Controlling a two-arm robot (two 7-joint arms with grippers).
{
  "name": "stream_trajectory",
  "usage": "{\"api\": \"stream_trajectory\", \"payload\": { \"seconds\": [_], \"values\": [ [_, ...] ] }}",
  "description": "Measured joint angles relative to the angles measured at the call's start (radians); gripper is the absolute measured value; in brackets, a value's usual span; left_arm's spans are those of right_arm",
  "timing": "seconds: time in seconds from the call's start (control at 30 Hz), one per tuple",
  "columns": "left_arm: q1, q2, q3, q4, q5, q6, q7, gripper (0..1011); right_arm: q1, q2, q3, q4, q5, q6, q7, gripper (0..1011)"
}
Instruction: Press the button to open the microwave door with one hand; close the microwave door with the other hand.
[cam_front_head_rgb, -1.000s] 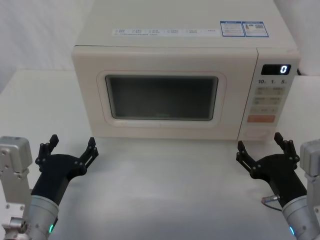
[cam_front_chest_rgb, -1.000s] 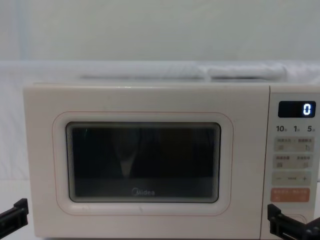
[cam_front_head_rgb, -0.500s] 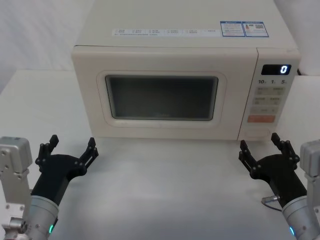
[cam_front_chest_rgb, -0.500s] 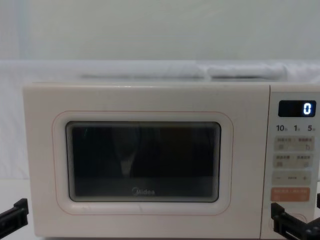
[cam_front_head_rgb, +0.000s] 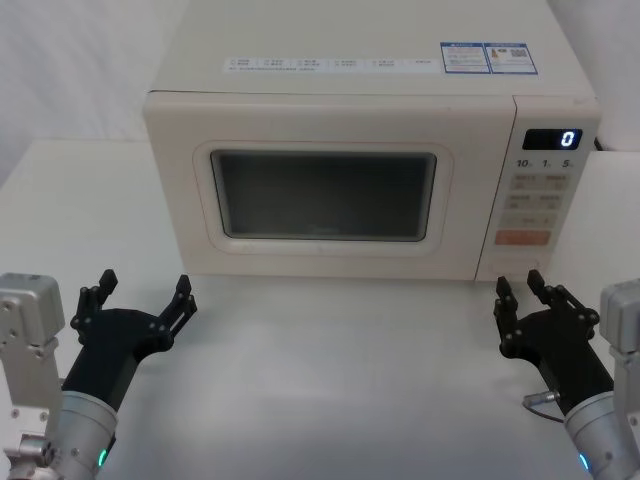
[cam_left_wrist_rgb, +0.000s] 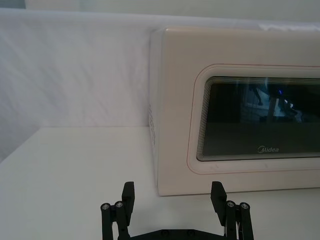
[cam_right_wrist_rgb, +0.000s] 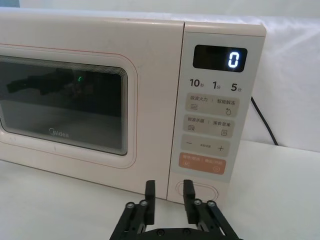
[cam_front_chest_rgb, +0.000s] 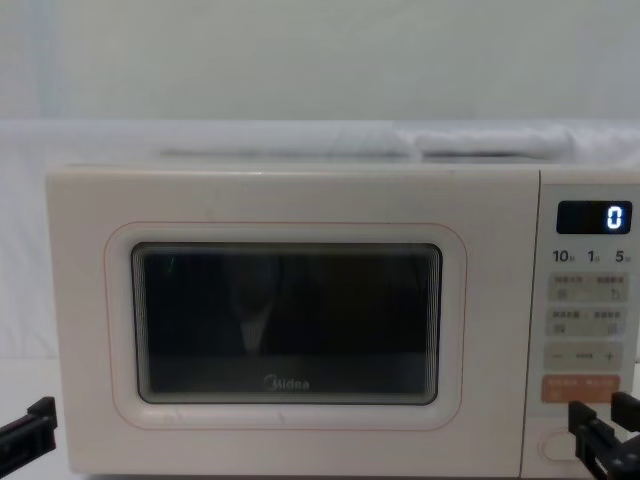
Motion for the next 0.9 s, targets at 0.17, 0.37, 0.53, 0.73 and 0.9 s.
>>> {"api": "stream_trajectory", "payload": {
  "seconds": [0.17,0.37,0.53,0.73,0.9],
  "values": [
    [0.000,0.000,0.000,0.000,0.000,0.000,0.000,1001,0.000,0.000,0.000,0.000,0.000,0.000,0.000,249],
    [0.000,0.000,0.000,0.000,0.000,0.000,0.000,1001,0.000,0.000,0.000,0.000,0.000,0.000,0.000,39],
    [0.000,0.000,0.000,0.000,0.000,0.000,0.000,1001,0.000,0.000,0.000,0.000,0.000,0.000,0.000,0],
    [0.000,0.000,0.000,0.000,0.000,0.000,0.000,1001,-0.003,-0.001,0.006,-0.001,0.001,0.001,0.008,0],
    [0.000,0.000,0.000,0.000,0.000,0.000,0.000,1001,-0.007,-0.013,0.027,0.005,0.017,0.015,0.037,0]
  ]
}}
